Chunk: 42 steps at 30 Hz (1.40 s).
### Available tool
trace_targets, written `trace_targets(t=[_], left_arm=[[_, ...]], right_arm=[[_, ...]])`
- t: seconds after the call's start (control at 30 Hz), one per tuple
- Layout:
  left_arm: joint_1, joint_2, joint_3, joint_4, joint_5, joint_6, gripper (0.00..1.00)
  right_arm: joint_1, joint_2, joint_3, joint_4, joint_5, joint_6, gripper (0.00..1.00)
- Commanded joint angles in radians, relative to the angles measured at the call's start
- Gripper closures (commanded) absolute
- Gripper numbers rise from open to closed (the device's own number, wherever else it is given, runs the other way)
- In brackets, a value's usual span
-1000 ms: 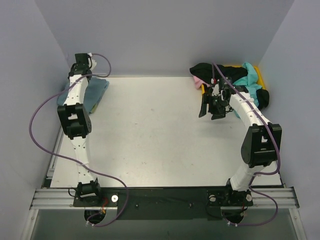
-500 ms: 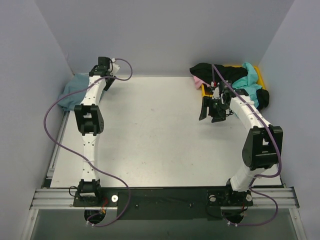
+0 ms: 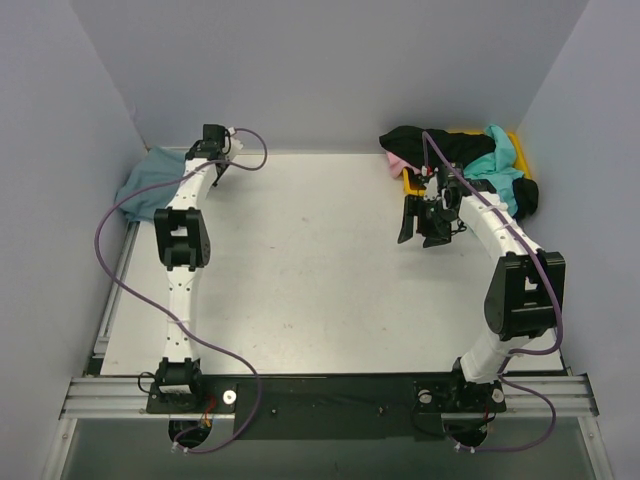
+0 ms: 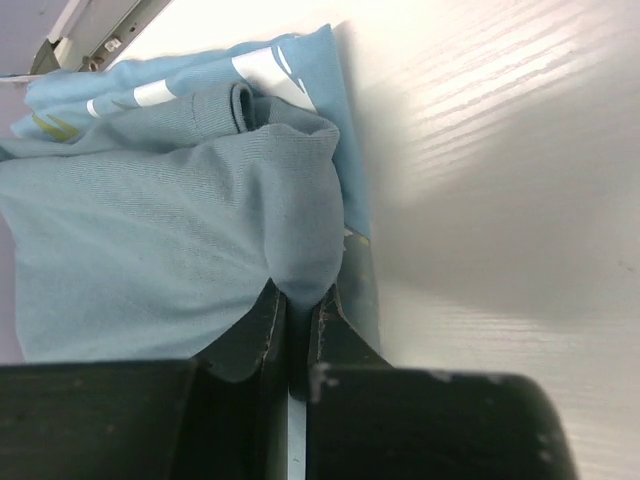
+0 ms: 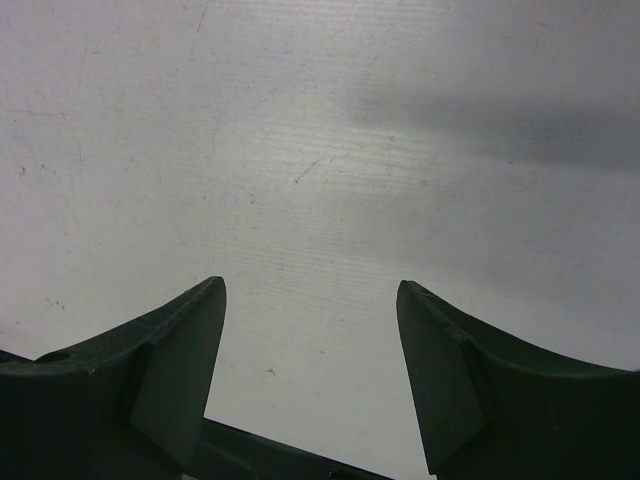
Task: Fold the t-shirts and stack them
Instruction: Put the neatly folded tshirt into the corner of the board with the left arm
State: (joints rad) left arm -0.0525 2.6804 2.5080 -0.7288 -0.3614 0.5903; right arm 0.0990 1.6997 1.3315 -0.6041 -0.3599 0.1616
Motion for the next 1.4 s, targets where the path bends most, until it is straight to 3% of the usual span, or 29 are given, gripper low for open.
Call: trace_targets(t=[0.0,0.23,0.4,0.53,0.57,0.6,0.67,0.7,0.73,0.83,0.93,1.07,1.1,1.2,1.27,1.37], left_arm=[[-0.026,-0.077,-0.075,-0.001,0.163,-0.029,1.0],[-0.125,-0.4,-0.565,0.155,0.36,0.0,1.0],[-0.208,-0.52,-0.748,0.12,0.461,-0.009,1.0],[-0.271,-0.559,-0.779,0.008,0.573,-0.001,0.96],[-0.28,-0.56,-0.776,-0.006,0.593,-0.001,0.81],[-0.283,-0.562,-0.766,-0.027,0.614,-0.003,0.73],[-0.28,-0.568,-0.74,-0.044,0.621,-0.018,0.43],[-0.276,-0.57,-0.729,-0.047,0.61,-0.032,0.18],[-0.274,-0.568,-0.698,-0.066,0.574,-0.041,0.15],[-0.265,-0.577,-0.621,-0.15,0.564,-0.04,0.14],[-0.225,-0.623,-0.533,-0.274,0.686,-0.014,0.12],[-0.071,-0.646,-0.378,-0.347,0.874,-0.098,0.12],[-0.049,-0.643,-0.344,-0.351,0.86,-0.112,0.13],[0.048,-0.602,-0.318,-0.343,0.751,-0.142,0.35],[0.121,-0.553,-0.287,-0.342,0.691,-0.194,0.39],[0.193,-0.485,-0.223,-0.348,0.65,-0.257,0.37]], right_arm=[[-0.005,-0.049,0.006,-0.013,-0.011,-0.01,0.36],[-0.004,-0.061,0.012,-0.002,-0.036,0.012,0.36],[0.011,-0.072,0.014,0.027,-0.037,0.042,0.36],[0.053,-0.045,0.031,0.096,-0.047,0.093,0.36],[0.077,-0.034,0.041,0.112,-0.054,0.114,0.36],[0.09,-0.008,0.069,0.139,-0.06,0.128,0.36],[0.128,0.053,0.131,0.179,-0.086,0.159,0.36],[0.152,0.075,0.153,0.197,-0.109,0.183,0.36],[0.171,0.118,0.2,0.211,-0.137,0.205,0.36],[0.205,0.189,0.276,0.28,-0.172,0.266,0.36],[0.232,0.265,0.32,0.395,-0.214,0.405,0.38],[0.277,0.38,0.382,0.66,-0.232,0.611,0.55],[0.289,0.434,0.435,0.714,-0.234,0.633,0.6],[0.353,0.557,0.578,0.77,-0.26,0.699,0.72],[0.379,0.653,0.699,0.761,-0.257,0.74,0.76],[0.4,0.762,0.793,0.754,-0.232,0.797,0.8]])
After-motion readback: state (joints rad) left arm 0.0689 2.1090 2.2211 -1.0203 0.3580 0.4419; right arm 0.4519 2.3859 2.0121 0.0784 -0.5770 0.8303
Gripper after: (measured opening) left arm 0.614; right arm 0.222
